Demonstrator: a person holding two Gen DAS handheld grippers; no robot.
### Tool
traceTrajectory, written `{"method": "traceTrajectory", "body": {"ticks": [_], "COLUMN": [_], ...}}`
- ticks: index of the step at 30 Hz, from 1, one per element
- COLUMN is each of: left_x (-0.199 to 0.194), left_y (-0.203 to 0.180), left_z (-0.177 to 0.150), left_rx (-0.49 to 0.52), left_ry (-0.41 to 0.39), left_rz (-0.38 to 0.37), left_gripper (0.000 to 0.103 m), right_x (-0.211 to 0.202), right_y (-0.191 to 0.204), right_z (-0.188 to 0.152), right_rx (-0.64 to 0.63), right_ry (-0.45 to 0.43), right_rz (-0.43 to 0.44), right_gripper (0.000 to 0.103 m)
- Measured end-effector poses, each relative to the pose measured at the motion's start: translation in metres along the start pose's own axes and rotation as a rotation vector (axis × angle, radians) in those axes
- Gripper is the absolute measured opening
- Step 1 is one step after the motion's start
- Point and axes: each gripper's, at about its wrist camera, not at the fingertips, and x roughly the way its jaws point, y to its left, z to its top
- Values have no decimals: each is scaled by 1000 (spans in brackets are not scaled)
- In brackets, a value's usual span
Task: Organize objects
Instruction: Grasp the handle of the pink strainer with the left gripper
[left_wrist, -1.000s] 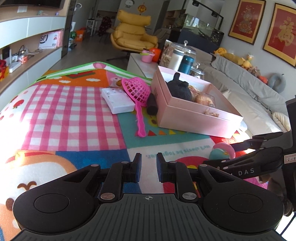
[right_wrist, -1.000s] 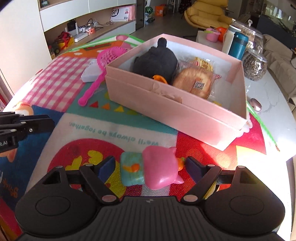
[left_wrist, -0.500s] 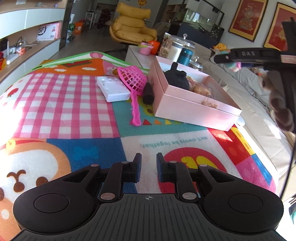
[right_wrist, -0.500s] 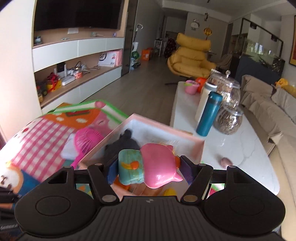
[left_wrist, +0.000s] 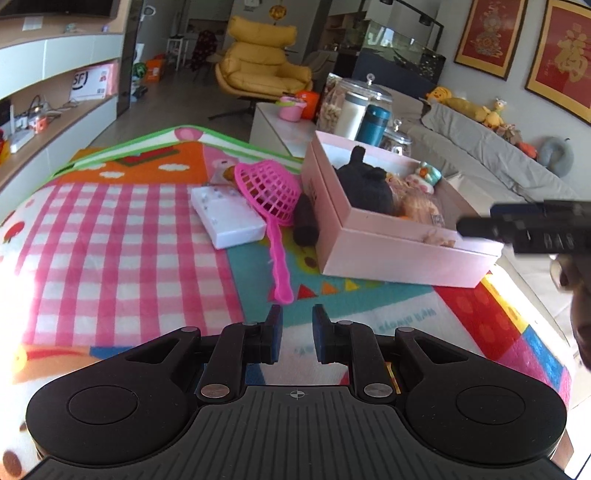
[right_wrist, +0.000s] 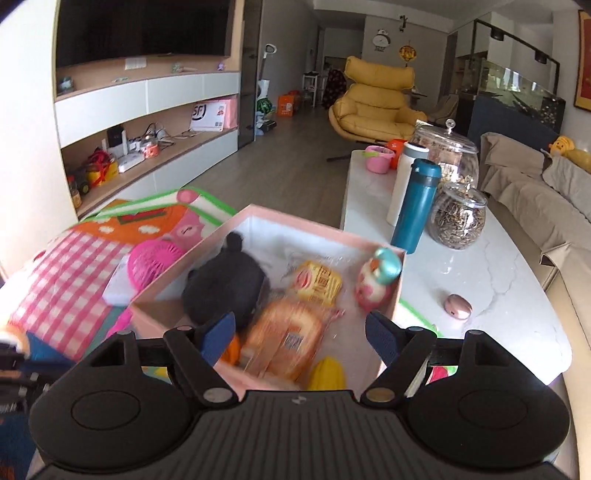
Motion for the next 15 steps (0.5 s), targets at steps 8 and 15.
{"method": "traceTrajectory", "body": {"ticks": [8,15], "left_x": [36,64], "left_y": [10,31], "left_z": [52,104], "left_rx": [-48,-191], "left_ry": [-79,-115], "left_rz": [44,72], "left_gripper": [19,19], "right_x": [-6,15], "right_y": [54,83], "right_z": [-54,-74], "right_rx": [8,32], "right_ry": [11,56], "right_rz": [121,132], "right_gripper": [85,91]}}
